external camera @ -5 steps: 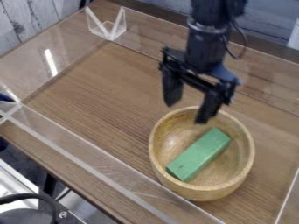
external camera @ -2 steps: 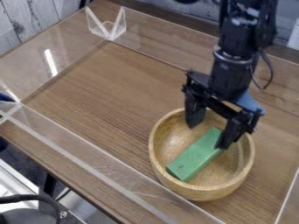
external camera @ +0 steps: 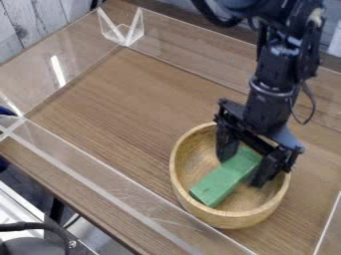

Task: Remove the green block from inside the brown bowl and put it on the table

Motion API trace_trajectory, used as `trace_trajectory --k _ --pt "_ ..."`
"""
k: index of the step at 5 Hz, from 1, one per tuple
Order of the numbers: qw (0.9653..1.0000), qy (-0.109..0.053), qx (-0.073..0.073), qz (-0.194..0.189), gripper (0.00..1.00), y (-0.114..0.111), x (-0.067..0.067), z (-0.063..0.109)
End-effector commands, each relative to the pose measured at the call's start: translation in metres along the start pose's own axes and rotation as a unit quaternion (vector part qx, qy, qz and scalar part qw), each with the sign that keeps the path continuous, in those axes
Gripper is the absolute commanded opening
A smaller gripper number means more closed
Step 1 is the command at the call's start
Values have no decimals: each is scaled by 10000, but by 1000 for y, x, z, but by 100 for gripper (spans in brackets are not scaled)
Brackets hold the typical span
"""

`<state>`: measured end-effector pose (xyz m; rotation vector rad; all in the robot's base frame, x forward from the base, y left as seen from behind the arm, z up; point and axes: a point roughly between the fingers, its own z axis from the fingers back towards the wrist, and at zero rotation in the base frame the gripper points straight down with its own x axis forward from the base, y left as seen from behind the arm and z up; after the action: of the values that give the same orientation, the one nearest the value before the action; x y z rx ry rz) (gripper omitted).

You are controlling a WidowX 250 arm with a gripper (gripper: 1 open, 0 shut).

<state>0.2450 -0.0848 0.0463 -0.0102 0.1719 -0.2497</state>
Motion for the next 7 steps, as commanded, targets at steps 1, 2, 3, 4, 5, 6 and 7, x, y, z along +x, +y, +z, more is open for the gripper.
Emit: trace_trajectory --k 1,2,3,4,5,6,7 --pt "9995 -315 43 -56 100 -1 3 12" --pt "9991 -403 70 -88 100 1 3 13" --pt "9987 -487 90 -108 100 2 4 14" --pt "9982 -571 100 -124 100 3 4 16" --pt "9980 -613 121 -138 100 3 5 17" --pt "9977 -654 112 -155 100 3 4 17" --pt "9974 -698 114 -162 100 3 4 19"
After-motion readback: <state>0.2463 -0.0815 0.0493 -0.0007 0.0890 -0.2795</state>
